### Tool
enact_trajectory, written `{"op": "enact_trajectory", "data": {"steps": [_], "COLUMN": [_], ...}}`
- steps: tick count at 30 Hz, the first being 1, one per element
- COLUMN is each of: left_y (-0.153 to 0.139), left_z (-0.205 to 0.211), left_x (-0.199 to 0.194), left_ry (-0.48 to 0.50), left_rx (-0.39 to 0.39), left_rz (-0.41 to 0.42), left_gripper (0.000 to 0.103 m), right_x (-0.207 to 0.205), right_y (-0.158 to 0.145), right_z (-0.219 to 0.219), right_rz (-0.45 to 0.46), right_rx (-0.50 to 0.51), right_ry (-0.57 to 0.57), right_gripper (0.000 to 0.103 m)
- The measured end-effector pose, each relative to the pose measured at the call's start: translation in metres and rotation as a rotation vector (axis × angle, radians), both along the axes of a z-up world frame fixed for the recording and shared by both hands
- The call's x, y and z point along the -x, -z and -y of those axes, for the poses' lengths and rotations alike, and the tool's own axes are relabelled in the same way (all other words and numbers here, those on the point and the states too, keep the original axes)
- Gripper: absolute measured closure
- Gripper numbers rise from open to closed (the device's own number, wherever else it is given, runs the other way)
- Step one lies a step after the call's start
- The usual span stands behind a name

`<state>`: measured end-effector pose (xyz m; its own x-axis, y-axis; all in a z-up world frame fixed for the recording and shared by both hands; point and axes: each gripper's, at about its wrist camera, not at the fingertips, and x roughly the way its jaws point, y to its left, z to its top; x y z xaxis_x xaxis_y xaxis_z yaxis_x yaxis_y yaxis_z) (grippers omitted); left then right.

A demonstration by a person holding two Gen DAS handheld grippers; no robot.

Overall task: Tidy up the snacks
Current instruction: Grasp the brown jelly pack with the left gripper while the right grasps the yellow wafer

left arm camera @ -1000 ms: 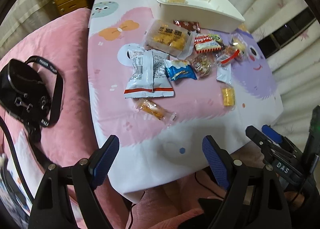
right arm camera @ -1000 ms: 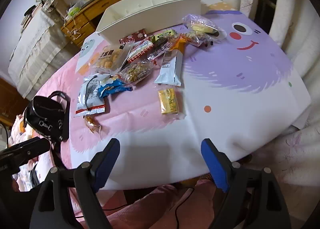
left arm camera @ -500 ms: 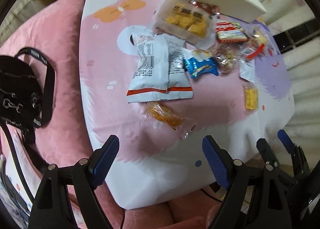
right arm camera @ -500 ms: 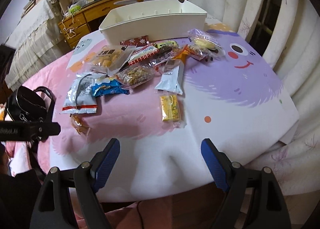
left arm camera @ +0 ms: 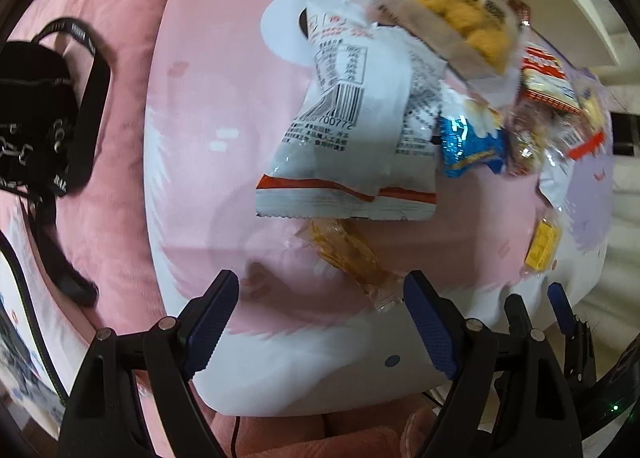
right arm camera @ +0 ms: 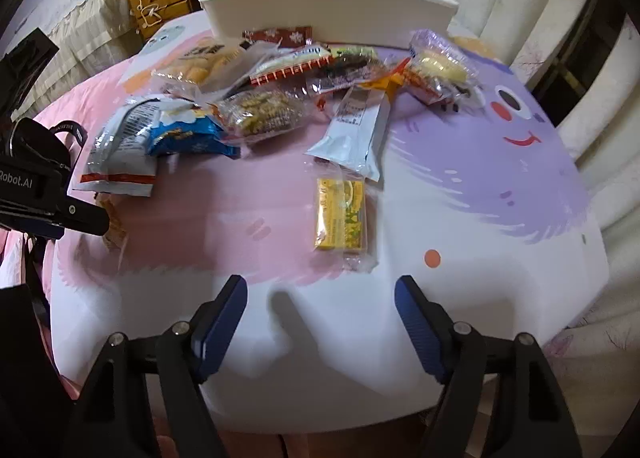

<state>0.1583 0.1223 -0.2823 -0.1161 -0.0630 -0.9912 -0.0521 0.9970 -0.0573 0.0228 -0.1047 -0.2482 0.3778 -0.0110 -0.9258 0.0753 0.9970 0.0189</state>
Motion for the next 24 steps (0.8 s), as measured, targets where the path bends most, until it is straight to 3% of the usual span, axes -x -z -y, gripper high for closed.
{"op": "enact_trajectory", "data": {"steps": [4, 9, 14, 16, 18, 24], "left_y": [0.007, 0.014, 0.014, 0.013, 0.011, 0.012], "left_z": [0.002, 0.007, 0.013, 0.012, 0.01, -0.002], "left_x": [-0.005, -0.012, -0.017, -0.018, -0.018, -0.018], "left_ry": [-0.035, -0.06, -0.086, -0.095, -0.105, -0.139], "left_rx": [0.01, 0.006, -0.01, -0.021, -0.052, -0.051], "left_rz": [-0.025, -0.054, -0.06, -0.057, -0.054, -0.053], "left_gripper": [0.027, 0.043, 0.049, 0.057, 0.078, 0.083], "right_x": [-0.01, -0.021, -0.028, -0.03, -0.032, -0.032], "right_y": [0.006, 0.012, 0.014, 0.015, 0.014, 0.012], "right_z": [0.007, 0.012, 0.016, 0.017, 0.017, 0.019], "right_rz": [-0.014, -0.034, -0.032, -0.026, -0.02, -0.013], "right_rx": [-0.008, -0.014, -0.012, -0.012, -0.011, -0.009], "right_ry": [-0.014, -0.034, -0.055, -0.065, -0.071, -0.071], "right_gripper": [0.032, 0.036, 0.042, 0.045, 0.048, 0.068]}}
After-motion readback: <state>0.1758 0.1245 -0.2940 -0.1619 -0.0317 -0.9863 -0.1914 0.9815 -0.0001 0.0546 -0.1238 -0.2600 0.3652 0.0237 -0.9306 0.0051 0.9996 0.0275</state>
